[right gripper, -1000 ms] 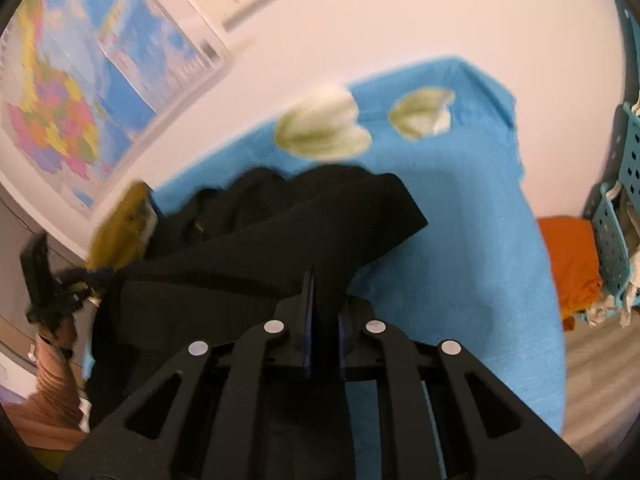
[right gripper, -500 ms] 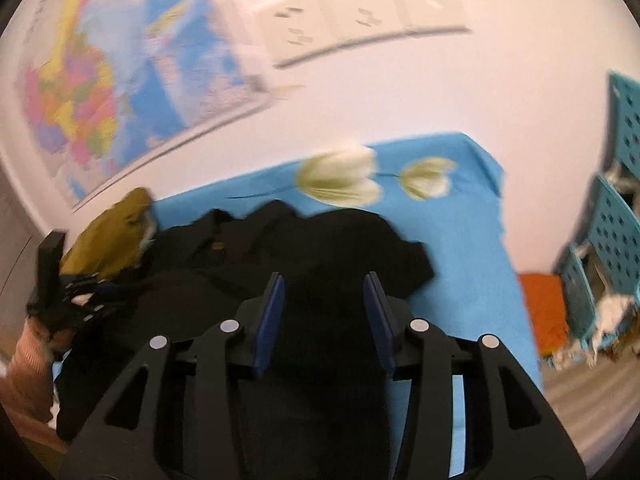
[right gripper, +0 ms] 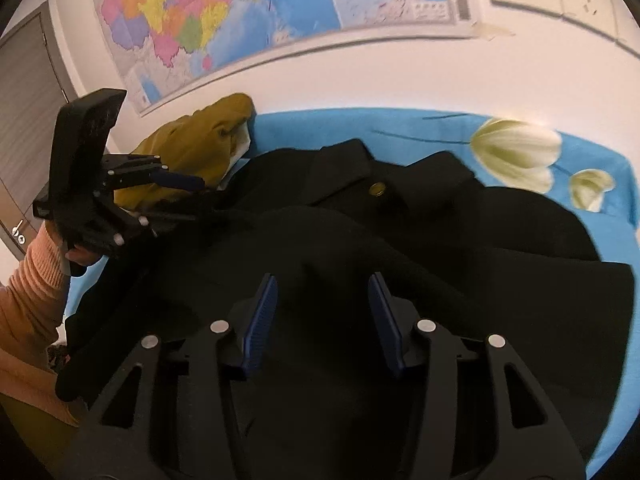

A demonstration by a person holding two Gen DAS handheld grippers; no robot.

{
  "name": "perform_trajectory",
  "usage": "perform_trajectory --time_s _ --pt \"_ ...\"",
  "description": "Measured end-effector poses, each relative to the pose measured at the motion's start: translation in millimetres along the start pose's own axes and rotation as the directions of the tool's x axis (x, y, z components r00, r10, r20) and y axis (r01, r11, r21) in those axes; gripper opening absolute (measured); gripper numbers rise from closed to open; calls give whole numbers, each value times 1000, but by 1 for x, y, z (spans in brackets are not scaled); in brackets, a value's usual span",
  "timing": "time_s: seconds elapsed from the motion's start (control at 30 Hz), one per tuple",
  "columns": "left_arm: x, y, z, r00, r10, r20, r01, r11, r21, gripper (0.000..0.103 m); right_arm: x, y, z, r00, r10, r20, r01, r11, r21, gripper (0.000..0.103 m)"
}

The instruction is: Fold large clothes

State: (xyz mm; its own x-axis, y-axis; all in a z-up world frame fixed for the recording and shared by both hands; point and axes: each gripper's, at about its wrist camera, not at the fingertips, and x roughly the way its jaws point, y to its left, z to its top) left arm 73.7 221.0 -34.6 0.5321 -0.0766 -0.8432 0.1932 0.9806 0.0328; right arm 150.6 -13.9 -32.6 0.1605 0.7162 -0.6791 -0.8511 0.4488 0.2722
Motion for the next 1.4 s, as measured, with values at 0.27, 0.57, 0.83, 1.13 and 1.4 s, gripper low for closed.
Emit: perform_trajectory --time_s 0.27,0.57,0.83,1.13,1.4 --pt "16 17 5 1000 10 -9 -10 999 -37 9 7 -2 -4 1000 5 -7 -5 999 38 47" --pt "25 29 23 981 196 -6 -196 978 -73 26 40 17 5 999 -2 -33 2 1000 -6 49" --pt "-41 47 -12 984 156 90 -142 978 -151 66 49 24 11 999 -26 -37 26 1000 -14 50" --pt "-66 21 -92 998 32 55 -22 983 -180 67 81 71 17 997 -4 -74 -7 990 -143 48" --pt "-61 -6 -121 998 61 -7 -62 992 -113 46 66 82 18 997 63 -45 -67 994 -90 51"
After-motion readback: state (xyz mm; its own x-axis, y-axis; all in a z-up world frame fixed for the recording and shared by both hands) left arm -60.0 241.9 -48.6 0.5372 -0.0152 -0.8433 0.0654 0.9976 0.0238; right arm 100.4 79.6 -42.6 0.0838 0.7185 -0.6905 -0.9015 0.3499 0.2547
